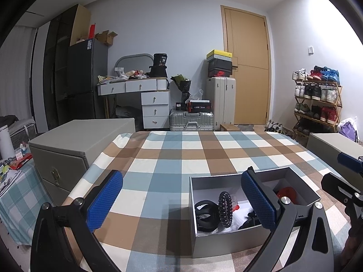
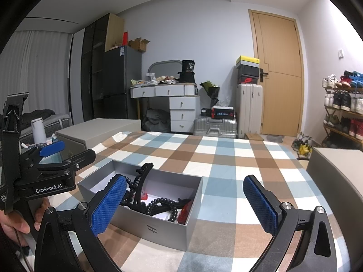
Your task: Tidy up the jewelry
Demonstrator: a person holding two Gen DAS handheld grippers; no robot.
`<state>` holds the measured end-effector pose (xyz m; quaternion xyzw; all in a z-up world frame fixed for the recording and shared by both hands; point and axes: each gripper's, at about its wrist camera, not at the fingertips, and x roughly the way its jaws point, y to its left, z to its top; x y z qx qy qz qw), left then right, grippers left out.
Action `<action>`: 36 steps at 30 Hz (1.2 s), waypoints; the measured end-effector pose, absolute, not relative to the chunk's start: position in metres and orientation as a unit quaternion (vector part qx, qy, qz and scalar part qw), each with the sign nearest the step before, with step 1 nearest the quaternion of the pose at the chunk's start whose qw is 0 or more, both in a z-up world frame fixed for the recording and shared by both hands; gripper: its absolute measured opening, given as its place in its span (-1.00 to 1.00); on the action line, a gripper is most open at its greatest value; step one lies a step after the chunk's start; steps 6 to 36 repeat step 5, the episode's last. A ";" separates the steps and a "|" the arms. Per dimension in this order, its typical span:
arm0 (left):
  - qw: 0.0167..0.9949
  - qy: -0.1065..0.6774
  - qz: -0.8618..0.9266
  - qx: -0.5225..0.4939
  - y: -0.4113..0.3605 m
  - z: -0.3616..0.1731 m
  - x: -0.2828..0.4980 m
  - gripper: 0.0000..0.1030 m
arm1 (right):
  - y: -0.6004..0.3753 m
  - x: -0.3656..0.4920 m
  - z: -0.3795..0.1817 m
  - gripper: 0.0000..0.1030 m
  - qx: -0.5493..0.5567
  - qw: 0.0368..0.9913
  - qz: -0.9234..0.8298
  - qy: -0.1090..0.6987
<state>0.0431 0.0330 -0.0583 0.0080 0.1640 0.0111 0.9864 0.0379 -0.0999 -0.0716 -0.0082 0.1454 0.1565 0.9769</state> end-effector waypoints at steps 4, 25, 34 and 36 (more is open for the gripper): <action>0.986 0.164 0.013 0.007 0.034 -0.058 0.043 0.97 | -0.100 0.038 -0.072 1.00 -0.008 0.977 0.157 0.145; 0.986 0.164 0.012 0.007 0.034 -0.058 0.043 0.97 | -0.100 0.038 -0.072 1.00 -0.008 0.977 0.157 0.145; 0.986 0.164 0.012 0.007 0.034 -0.058 0.043 0.97 | -0.100 0.038 -0.072 1.00 -0.008 0.977 0.157 0.145; 0.986 0.164 0.012 0.007 0.034 -0.058 0.043 0.97 | -0.100 0.038 -0.072 1.00 -0.008 0.977 0.157 0.145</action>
